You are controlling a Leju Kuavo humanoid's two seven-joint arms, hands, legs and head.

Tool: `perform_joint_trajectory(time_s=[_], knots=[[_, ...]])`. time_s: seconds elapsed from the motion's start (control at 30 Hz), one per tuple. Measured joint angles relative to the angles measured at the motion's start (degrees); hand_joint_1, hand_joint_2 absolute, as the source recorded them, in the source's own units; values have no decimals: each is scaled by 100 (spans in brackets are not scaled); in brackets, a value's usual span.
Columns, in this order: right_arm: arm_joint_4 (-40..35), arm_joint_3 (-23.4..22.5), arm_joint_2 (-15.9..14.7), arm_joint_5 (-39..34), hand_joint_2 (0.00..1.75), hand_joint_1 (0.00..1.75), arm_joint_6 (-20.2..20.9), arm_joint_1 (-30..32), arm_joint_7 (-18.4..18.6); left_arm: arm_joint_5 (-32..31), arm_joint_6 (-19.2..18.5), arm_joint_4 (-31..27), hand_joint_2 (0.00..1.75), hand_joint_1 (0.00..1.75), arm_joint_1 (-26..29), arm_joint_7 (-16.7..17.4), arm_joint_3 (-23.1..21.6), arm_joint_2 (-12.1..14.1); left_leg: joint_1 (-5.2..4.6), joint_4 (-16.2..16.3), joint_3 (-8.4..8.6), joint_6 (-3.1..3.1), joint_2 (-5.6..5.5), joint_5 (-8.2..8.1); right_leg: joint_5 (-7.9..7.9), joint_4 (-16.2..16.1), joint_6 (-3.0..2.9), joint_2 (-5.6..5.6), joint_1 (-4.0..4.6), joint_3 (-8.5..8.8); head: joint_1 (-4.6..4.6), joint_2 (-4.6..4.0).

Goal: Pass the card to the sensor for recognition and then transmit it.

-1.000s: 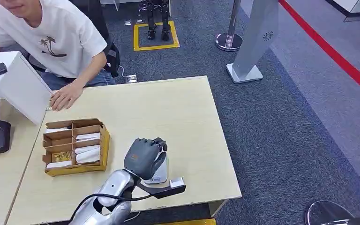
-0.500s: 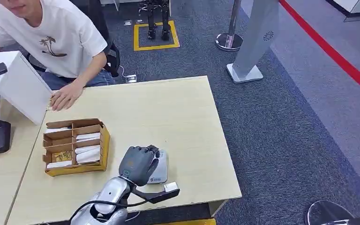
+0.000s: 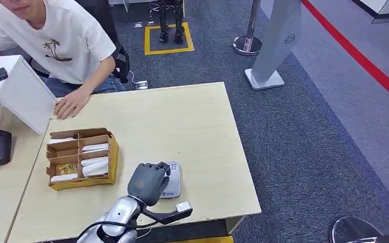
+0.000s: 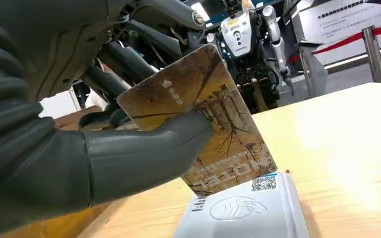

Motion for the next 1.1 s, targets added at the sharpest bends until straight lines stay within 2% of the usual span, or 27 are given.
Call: perform_joint_trajectory(time_s=[0.3, 0.8, 1.1], knots=[[0, 0, 0, -55, 175, 0, -7, 0, -4, 50, -15, 4, 175, 175, 83, 46, 4, -9, 0, 0, 0, 0, 0, 0, 0, 0, 0, 0, 0, 0, 0, 0], [0, 2, 20, -66, 175, 0, -15, -1, 7, 431, -17, 140, 175, 175, 329, -39, 7, -295, 0, 0, 0, 1, -1, -1, 0, 0, 0, -1, 0, 1, -2, 0], [0, 2, 20, -66, 175, 0, -20, 0, 9, 509, 59, 164, 175, 175, 335, 21, 39, -306, 0, 0, 0, 1, -1, 0, 0, 0, 0, -2, 0, 2, 0, 0]])
